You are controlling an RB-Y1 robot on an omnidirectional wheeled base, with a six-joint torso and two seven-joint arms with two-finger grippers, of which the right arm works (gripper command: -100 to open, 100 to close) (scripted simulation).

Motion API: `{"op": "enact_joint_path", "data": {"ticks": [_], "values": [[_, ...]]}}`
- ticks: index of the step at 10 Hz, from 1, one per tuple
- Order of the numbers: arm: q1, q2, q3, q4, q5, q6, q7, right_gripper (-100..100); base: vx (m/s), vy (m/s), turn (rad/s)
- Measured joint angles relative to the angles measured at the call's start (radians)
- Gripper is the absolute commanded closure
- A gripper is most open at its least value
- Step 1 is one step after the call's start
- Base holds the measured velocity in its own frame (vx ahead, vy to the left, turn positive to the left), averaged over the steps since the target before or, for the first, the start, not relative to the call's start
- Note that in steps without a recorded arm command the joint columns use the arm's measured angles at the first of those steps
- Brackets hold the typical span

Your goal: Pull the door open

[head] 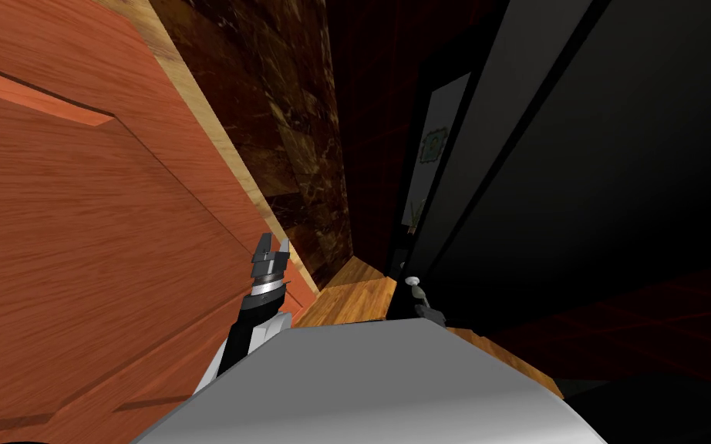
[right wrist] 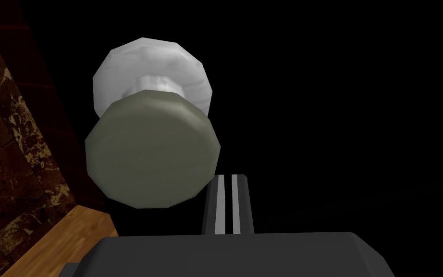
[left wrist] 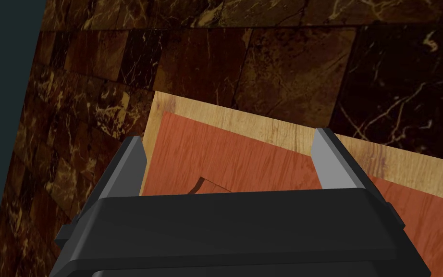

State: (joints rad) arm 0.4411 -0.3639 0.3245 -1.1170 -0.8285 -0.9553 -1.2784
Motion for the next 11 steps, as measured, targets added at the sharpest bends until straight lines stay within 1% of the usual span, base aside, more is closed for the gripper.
{"op": "enact_joint_path", "data": {"ticks": [2,4,5,6,7,9,10,11], "values": [[0.030,-0.028,-0.011,-0.016,-0.023,0.030,-0.008,-100,0.054,0.047,-0.023],[0.040,-0.046,-0.015,-0.030,-0.036,0.043,-0.018,-100,0.040,0.027,0.010],[0.039,-0.049,-0.017,-0.034,-0.039,0.048,-0.020,-100,0.029,0.019,0.007],[0.047,-0.053,-0.020,-0.053,-0.044,0.058,-0.015,-100,0.030,0.025,0.006],[0.051,-0.062,-0.021,-0.062,-0.050,0.067,-0.017,-100,0.034,0.029,0.001],[0.060,-0.076,-0.022,-0.071,-0.059,0.075,-0.028,-100,0.031,0.026,-0.006],[0.069,-0.081,-0.024,-0.085,-0.063,0.082,-0.027,-100,0.023,0.027,0.004],[0.079,-0.088,-0.028,-0.106,-0.071,0.098,-0.021,-100,0.016,-0.012,-0.031]]}}
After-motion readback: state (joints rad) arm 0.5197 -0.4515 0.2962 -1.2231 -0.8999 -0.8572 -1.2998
